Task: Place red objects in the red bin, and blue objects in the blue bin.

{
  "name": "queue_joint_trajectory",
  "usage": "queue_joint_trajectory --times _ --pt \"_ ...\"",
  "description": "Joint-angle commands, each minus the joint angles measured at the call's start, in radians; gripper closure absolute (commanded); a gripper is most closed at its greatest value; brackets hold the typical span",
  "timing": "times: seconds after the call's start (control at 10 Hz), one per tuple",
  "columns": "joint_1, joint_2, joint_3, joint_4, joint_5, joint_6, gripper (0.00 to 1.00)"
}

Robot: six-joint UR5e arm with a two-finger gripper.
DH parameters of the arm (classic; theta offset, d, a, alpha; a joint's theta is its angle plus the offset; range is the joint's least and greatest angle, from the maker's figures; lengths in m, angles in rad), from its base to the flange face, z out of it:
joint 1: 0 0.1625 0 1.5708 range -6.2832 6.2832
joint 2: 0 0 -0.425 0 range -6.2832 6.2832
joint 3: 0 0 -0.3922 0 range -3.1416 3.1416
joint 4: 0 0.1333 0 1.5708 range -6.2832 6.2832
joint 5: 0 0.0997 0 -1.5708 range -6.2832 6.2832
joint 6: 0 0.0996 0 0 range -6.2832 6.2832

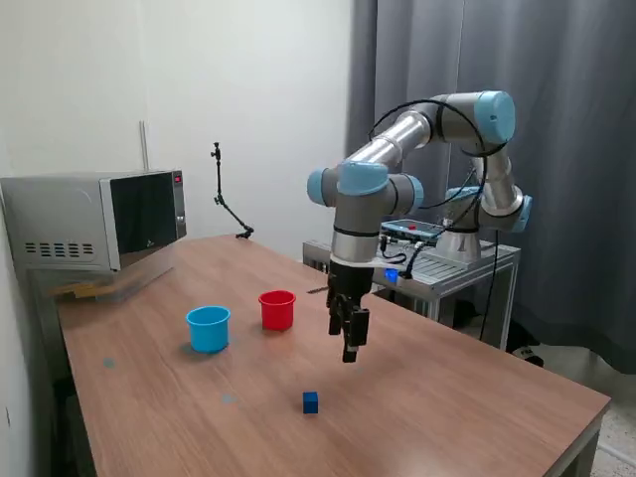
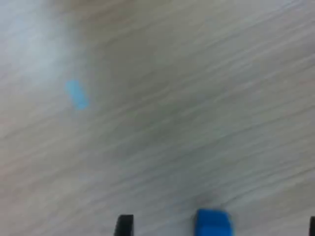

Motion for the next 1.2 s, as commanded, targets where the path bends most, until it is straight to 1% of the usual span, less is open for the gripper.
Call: queue_joint_trajectory --times 0.0,0.1,0.2,0.3,0.4,0.7,1.1 --pt "0.031 -0.003 -0.005 -0.032 0.009 0.080 0.00" --pt "0.049 0.000 -0.008 -0.058 0.015 0.078 0.00" --pt "0.051 0.010 -0.007 -0.066 0.018 0.072 0.00" --pt "0.049 0.033 -0.011 -0.077 0.030 0.052 0.00" --pt "0.043 0.040 -0.014 -0.082 0.032 0.011 0.00" --pt "0.008 0.076 -0.016 -0.082 0.033 0.008 0.00" --pt "-0.010 0.122 -0.040 -0.089 0.032 -0.002 0.00"
